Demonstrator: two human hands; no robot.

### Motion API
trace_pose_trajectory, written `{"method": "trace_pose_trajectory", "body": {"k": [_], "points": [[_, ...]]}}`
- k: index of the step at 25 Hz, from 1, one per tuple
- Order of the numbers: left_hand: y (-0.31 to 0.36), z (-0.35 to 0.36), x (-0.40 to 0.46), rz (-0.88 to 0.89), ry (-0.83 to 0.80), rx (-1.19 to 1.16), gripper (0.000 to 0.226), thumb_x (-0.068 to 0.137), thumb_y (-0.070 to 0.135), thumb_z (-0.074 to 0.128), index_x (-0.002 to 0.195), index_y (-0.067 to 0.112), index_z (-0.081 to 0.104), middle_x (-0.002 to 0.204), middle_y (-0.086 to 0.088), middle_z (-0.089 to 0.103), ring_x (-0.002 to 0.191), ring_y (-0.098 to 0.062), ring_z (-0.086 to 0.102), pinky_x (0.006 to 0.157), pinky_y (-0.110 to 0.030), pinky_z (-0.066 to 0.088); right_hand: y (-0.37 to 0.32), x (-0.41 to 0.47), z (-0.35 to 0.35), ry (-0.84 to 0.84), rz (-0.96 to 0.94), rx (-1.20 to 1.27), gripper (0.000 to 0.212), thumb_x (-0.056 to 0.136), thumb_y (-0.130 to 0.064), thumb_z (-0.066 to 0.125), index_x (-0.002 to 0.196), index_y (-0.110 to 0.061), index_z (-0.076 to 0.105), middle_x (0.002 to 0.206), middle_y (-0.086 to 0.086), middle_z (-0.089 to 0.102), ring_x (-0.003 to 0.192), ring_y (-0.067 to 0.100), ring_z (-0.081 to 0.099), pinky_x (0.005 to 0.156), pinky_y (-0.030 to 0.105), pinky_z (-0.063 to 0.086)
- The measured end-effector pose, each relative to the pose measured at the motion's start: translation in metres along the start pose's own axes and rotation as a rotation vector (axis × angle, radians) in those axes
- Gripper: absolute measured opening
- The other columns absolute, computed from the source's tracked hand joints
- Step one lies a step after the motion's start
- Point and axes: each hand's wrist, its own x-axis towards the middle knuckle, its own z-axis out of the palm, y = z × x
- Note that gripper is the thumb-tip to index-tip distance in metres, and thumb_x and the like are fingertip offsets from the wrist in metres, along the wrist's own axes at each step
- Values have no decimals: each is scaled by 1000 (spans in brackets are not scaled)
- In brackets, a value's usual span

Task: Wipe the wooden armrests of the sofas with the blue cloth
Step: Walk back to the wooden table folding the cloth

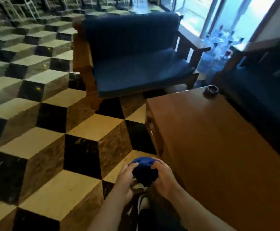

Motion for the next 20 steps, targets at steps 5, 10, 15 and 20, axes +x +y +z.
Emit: {"method": "trace_pose_trajectory", "body": {"k": [5,10,15,20], "points": [[128,75,138,-10,-50,145,21,97,24,57,117,19,61,123,-18,61,110,-44,61,83,-57,59,-90,151,20,-65,-68,241,48,88,-17,49,129,4,62,134,37,55,121,49,56,115,64,32],[250,136,271,24,-102,406,21,87,11,66,107,15,65,113,-22,69,99,-41,68,62,-42,61,-191,279,32,122,15,116,43,97,-40,55,130,-13,63,131,22,64,118,36,62,107,52,44],[334,205,366,-37,-267,649,39,73,-11,71,101,16,66,106,-19,74,87,-32,75,59,-34,59,-276,364,29,315,37,-81,59,82,-47,80,127,-17,56,126,9,65,114,25,66,99,51,55],[361,263,505,3,-468,963,63,64,-9,78,113,26,62,115,-8,66,98,-27,71,67,-30,62,-286,488,-5,634,7,123,66,72,-16,91,128,-13,56,126,14,65,111,27,68,98,52,56]]}}
